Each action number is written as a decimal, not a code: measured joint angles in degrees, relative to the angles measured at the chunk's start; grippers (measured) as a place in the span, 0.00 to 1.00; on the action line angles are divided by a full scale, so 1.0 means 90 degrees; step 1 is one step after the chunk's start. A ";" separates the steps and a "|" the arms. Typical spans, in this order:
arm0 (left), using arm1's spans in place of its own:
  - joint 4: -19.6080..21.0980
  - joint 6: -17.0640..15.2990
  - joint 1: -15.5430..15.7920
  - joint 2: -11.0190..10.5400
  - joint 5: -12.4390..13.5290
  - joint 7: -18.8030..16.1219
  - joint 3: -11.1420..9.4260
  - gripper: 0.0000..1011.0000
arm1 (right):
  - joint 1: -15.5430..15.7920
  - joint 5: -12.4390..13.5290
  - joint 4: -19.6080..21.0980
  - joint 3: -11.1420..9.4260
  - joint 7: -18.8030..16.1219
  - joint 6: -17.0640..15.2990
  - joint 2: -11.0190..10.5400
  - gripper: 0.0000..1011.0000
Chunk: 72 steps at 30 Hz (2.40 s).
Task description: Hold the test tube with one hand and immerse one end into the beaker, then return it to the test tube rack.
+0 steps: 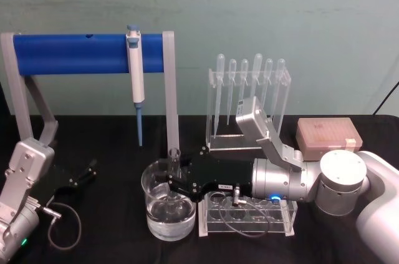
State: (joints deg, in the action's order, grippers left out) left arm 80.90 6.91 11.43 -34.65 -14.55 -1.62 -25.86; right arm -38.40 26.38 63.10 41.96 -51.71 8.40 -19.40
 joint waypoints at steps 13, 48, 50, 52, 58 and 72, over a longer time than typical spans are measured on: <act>0.0000 0.0000 0.0000 0.0000 0.0000 0.0000 0.0000 0.99 | 0.0000 0.0000 0.0000 0.0000 0.0000 0.0000 0.0000 0.22; 0.0000 0.0000 0.0000 0.0000 0.0000 0.0000 0.0000 0.99 | 0.0000 0.0000 0.0000 0.0000 0.0000 0.0000 0.0000 0.22; 0.0000 0.0000 0.0000 0.0000 0.0000 0.0000 0.0000 0.99 | 0.0000 0.0000 0.0000 0.0000 0.0000 0.0000 0.0000 0.22; 0.0000 0.0000 0.0000 0.0000 0.0000 0.0000 0.0000 0.99 | 0.0000 0.0000 0.0000 0.0000 0.0000 0.0000 0.0000 0.22; 0.0000 0.0000 0.0000 0.0000 0.0000 0.0000 0.0000 0.99 | 0.0000 0.0000 0.0000 0.0000 0.0000 0.0000 0.0000 0.22; 0.0000 0.0000 0.0000 0.0000 0.0000 0.0000 0.0000 0.99 | 0.0001 0.0000 0.0000 0.0000 0.0000 0.0000 0.0000 0.22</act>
State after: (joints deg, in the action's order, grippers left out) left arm 80.90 6.91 11.43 -34.65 -14.55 -1.62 -25.86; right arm -38.40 26.38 63.11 41.96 -51.71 8.41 -19.40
